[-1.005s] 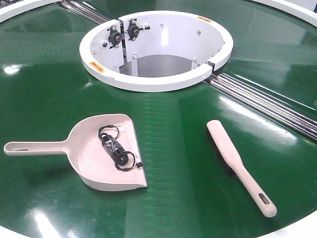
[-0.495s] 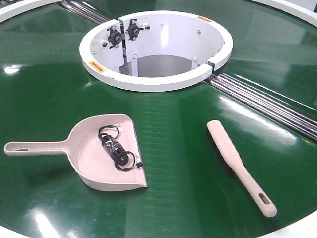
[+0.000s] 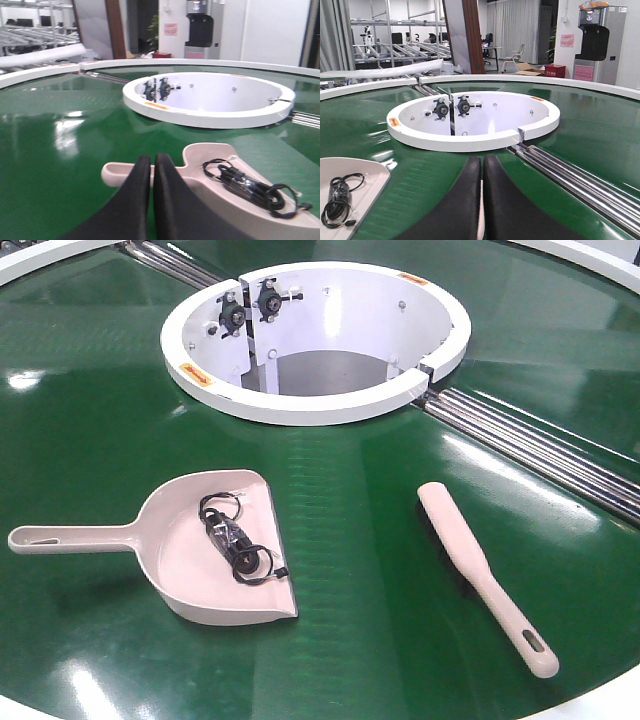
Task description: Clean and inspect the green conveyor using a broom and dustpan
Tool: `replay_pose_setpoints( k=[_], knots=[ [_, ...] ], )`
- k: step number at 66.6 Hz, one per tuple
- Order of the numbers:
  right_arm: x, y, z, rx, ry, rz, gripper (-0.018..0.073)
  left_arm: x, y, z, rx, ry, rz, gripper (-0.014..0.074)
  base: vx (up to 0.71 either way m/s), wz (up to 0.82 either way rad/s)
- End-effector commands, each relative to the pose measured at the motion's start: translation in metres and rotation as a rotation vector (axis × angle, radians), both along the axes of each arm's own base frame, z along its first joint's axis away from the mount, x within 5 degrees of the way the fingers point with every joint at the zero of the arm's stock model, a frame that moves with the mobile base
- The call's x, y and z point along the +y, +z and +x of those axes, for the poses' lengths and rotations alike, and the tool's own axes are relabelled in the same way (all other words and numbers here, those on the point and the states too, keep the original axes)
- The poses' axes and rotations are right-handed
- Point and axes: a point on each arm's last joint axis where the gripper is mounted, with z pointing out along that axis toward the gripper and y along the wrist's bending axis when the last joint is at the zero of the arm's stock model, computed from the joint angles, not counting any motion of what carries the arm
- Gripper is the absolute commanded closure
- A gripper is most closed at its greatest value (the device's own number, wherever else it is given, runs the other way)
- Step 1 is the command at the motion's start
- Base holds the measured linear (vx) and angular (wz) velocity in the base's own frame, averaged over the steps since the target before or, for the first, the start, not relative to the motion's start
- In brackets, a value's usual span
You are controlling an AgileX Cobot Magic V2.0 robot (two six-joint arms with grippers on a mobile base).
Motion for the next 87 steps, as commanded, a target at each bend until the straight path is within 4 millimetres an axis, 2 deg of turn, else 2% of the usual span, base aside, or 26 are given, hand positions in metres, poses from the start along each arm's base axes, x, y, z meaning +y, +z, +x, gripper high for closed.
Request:
replay_pose_setpoints(
  k=[1, 7, 33, 87],
  knots=[
    [-0.0009, 0.0153, -0.0011, -0.092, -0.009, 0.022, 0.0568, 0.0013, 0.0016, -0.0014, -0.099, 0.022, -0.049, 0.0604, 0.00, 0.00],
    [-0.0009, 0.0150, -0.0011, -0.089, -0.009, 0.021, 0.0568, 0.0028, -0.0014, -0.0009, -0.054, 0.048, -0.080, 0.0604, 0.00, 0.00],
    [-0.0009, 0.0150, -0.0011, -0.088, -0.009, 0.021, 0.0568, 0.0026, -0.0010, -0.0010, -0.054, 0.043, -0.124, 0.0604, 0.00, 0.00],
    [-0.0009, 0.0151, -0.0011, -0.089, -0.009, 0.021, 0.0568, 0.0026, -0.0011, -0.0009, -0.052, 0.043, -0.123, 0.0603, 0.00, 0.00]
  ],
)
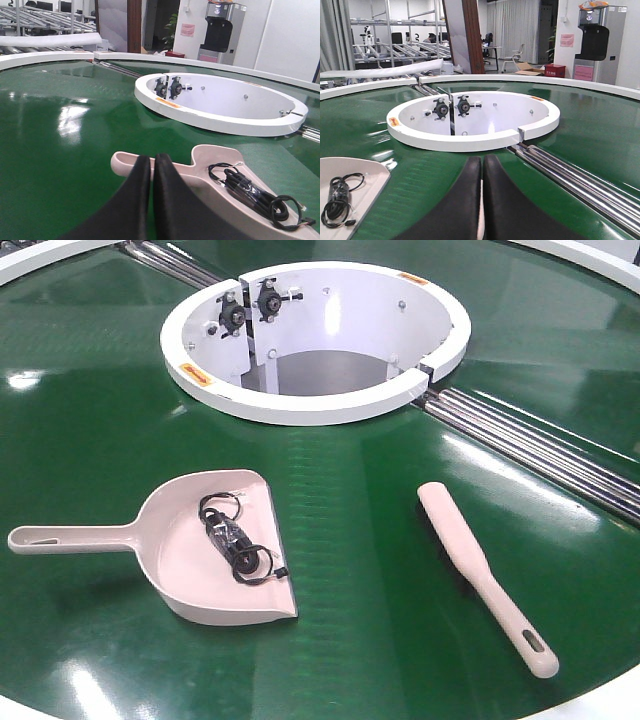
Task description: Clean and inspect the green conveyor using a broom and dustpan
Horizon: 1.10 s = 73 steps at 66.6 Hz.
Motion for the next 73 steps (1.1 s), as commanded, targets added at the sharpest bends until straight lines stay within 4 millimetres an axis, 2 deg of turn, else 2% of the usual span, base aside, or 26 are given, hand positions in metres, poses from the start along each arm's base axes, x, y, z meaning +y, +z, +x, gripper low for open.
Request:
replay_pose_setpoints(
  k=[1, 10, 18, 37, 73],
  knots=[
    [-0.001, 0.015, -0.001, -0.088, -0.009, 0.021, 0.0568, 0.000, 0.004, -0.001, -0.072, -0.007, -0.017, 0.0603, 0.00, 0.00],
    [-0.003, 0.007, 0.001, -0.061, -0.053, -0.061, 0.0568, 0.000, 0.004, -0.001, -0.072, -0.007, -0.017, 0.0603, 0.00, 0.00],
    [-0.009, -0.008, 0.005, 0.010, -0.166, -0.014, 0.0568, 0.000, 0.004, -0.001, -0.072, -0.007, -0.017, 0.0603, 0.00, 0.00],
    [-0.010, -0.058, 0.006, -0.022, -0.187, -0.029, 0.0568, 0.000, 0.004, -0.001, -0.069, -0.007, -0.016, 0.0604, 0.00, 0.00],
    [-0.010, -0.060, 0.006, -0.001, -0.180, -0.021, 0.0568, 0.000, 0.003, -0.001, -0.068, -0.007, -0.016, 0.0603, 0.00, 0.00]
  ],
)
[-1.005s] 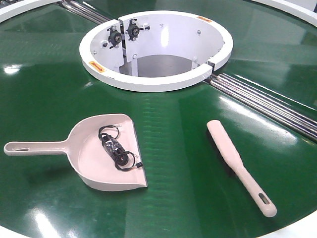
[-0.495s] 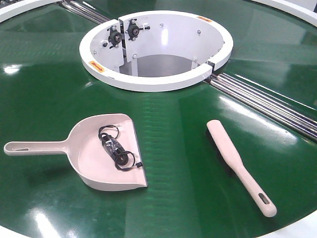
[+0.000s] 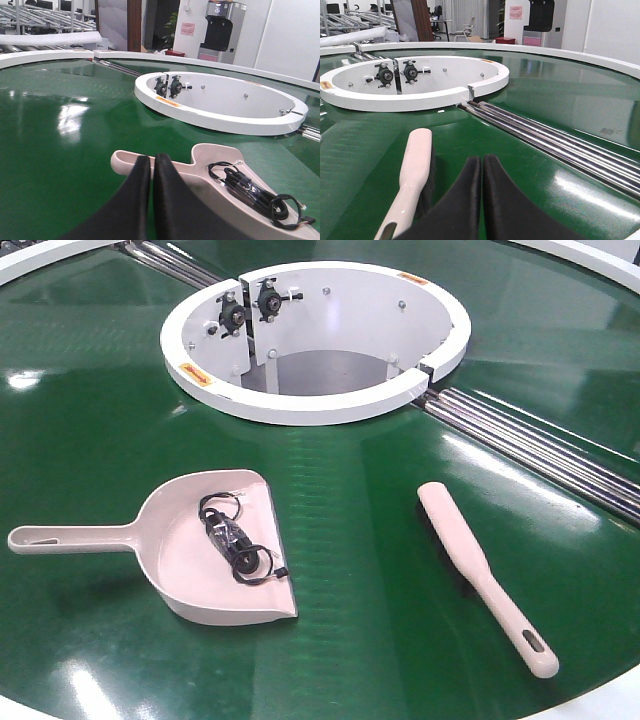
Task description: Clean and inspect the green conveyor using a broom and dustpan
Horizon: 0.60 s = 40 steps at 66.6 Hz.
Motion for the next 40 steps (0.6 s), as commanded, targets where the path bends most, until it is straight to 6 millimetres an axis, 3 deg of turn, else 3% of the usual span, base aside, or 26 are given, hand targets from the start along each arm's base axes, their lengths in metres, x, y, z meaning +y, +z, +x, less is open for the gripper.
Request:
replay_pose_setpoints(
  k=[1, 40],
  knots=[
    [0.0005, 0.0065, -0.0006, -0.085, 0.006, 0.002, 0.0568, -0.0004, 0.0038, -0.0008, -0.072, -0.007, -0.017, 0.0603, 0.00, 0.00],
    [0.0005, 0.0065, -0.0006, -0.085, 0.006, 0.002, 0.0568, -0.0004, 0.0038, -0.0008, -0.072, -0.007, -0.017, 0.0602, 0.00, 0.00]
  ],
)
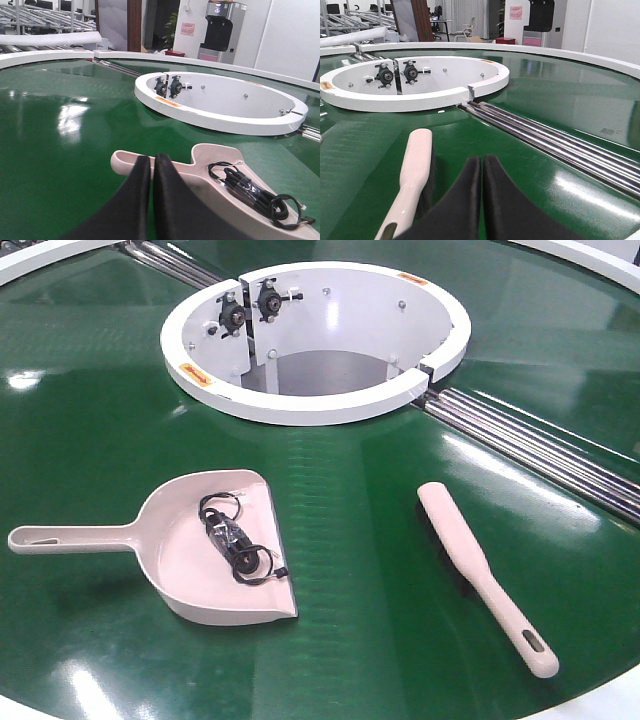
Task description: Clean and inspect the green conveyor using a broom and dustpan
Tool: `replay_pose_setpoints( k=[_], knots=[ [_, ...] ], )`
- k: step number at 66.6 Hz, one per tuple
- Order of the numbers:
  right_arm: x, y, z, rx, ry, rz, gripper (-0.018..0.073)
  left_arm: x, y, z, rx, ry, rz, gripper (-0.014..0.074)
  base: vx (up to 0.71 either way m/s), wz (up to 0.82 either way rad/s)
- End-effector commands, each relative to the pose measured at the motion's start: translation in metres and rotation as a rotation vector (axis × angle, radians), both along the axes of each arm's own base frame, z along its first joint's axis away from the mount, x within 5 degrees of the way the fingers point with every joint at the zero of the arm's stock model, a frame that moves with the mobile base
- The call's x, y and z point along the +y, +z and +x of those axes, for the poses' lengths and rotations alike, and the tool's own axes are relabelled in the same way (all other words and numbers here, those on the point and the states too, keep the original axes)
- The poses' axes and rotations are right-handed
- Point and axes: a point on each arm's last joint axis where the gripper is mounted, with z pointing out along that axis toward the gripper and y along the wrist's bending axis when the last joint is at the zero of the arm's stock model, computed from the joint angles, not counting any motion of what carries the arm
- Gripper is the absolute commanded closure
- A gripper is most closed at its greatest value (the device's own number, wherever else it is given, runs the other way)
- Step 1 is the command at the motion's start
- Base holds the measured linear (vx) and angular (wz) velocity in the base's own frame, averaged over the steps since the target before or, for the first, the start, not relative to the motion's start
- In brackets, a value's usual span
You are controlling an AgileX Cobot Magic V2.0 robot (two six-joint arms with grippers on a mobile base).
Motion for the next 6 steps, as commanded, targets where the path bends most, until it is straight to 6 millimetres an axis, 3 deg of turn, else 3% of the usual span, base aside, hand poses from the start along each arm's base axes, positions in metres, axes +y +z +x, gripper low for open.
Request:
replay_pose_setpoints(
  k=[1, 6],
  knots=[
    [0.0005, 0.0065, -0.0006, -0.085, 0.006, 0.002, 0.0568, -0.0004, 0.0038, -0.0008, -0.072, -0.007, -0.017, 0.0602, 0.00, 0.00],
    [0.0005, 0.0065, -0.0006, -0.085, 0.006, 0.002, 0.0568, -0.0004, 0.0038, -0.0008, -0.072, -0.007, -0.017, 0.0602, 0.00, 0.00]
  ],
)
